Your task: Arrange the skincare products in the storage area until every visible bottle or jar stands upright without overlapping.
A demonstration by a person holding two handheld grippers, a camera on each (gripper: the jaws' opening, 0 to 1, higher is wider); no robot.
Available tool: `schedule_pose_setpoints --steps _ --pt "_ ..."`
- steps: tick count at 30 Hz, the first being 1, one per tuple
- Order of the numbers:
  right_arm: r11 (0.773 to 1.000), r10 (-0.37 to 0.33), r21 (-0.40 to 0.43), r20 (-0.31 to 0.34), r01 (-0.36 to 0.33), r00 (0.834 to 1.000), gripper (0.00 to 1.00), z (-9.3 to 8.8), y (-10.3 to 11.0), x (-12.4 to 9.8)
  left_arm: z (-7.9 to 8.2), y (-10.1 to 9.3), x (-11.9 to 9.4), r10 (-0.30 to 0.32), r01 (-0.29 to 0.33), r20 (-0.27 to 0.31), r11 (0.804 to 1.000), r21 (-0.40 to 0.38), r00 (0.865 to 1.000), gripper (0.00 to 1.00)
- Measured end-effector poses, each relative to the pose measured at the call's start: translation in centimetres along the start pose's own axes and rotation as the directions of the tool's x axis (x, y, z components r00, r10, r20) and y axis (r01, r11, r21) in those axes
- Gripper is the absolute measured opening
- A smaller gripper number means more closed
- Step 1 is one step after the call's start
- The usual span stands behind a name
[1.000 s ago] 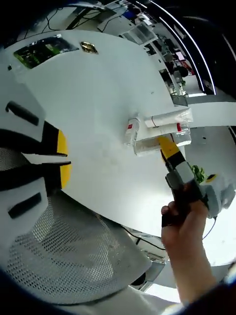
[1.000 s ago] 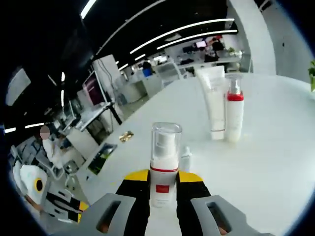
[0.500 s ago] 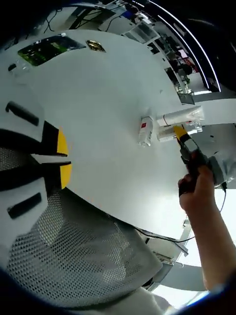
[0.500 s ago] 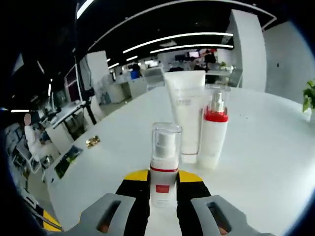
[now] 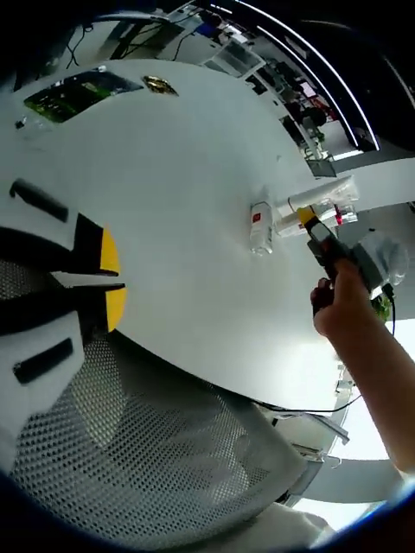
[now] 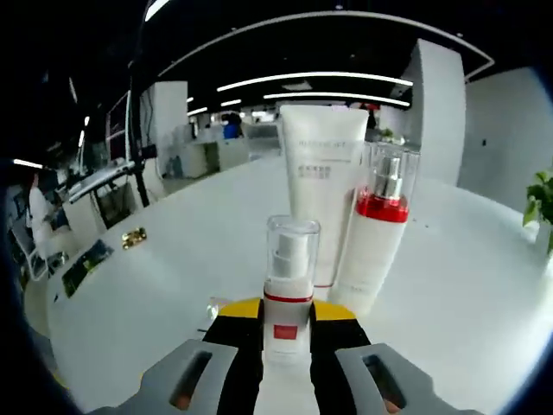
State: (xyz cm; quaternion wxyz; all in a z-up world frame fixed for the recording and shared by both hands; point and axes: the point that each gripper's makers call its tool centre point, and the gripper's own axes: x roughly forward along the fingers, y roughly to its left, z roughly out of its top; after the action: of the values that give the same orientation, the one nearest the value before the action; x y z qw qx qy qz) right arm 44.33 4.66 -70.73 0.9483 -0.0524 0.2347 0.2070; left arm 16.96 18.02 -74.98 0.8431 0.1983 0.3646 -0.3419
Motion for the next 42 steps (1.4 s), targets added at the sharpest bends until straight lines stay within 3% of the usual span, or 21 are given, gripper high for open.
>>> schedule_pose_setpoints --steps 9,15,19,35,42 --pt "0.998 -0.002 -0.063 0.06 0.005 0.998 0.14 0.5 0.1 0.6 -0.4 0.0 0.1 0.002 -0.002 -0.006 1.0 0.005 1.0 0.0" --pt "0.999 -0.018 -0.032 0.073 0.021 0.997 0.14 -0.1 -0.2 0.0 -0.4 0.1 0.1 0.003 -0.003 -0.007 1.0 0.009 1.0 0.0" --pt "0.998 -0.029 -0.059 0.064 0.033 0.998 0.15 -0.2 0.0 -0.1 -0.6 0.2 0.1 0.006 -0.006 -0.013 1.0 0.015 1.0 0.0" --pt "0.994 -0.098 -0.037 0.049 0.1 0.994 0.15 0.8 -0.7 1.9 -0.9 0.2 0.3 0.008 -0.007 -0.034 1.0 0.014 0.999 0.0" --pt "0.986 -0.166 0.017 0.007 0.166 0.986 0.15 1.0 -1.4 2.4 -0.6 0.3 0.2 0.01 -0.01 -0.022 1.0 0.022 1.0 0.0"
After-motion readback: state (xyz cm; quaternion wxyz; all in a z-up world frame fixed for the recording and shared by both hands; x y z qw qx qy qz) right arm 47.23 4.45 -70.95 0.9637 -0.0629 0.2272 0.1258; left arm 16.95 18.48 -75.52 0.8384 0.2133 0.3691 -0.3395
